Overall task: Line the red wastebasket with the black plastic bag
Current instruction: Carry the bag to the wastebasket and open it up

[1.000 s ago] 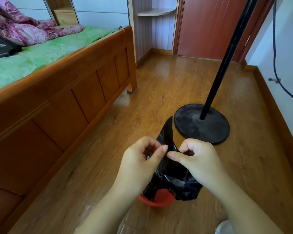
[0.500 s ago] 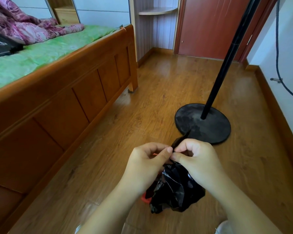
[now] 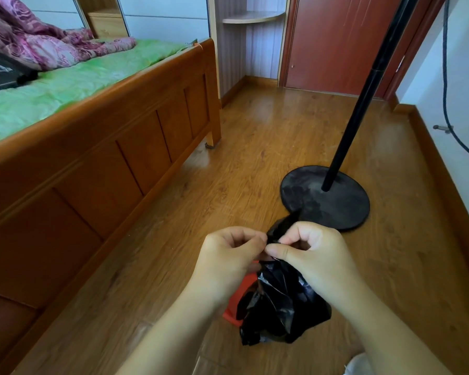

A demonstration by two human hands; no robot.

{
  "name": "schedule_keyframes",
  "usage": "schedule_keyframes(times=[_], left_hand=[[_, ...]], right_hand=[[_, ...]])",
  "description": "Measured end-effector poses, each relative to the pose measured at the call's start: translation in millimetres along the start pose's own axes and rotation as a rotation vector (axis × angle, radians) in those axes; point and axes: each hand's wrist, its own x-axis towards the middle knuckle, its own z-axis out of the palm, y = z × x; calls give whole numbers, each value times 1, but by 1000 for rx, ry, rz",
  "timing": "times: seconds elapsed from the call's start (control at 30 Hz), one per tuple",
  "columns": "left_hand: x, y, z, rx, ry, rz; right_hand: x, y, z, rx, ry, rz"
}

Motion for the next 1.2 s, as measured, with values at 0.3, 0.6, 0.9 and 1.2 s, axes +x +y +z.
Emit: schedule_keyframes(times=[0.3,0.6,0.9,1.2], left_hand=[[1,0,-2,95,44,53],[3,1,-1,31,34,23],[2,-1,-1,-103,-71,-71],[12,-4,-18,5,85,-6]], right_hand=[[-1,0,-3,178,29,87],[-2,-2,-5,184,2,99],[-5,-3,4,97,-22,152],[2,8,-5,191,94,181]])
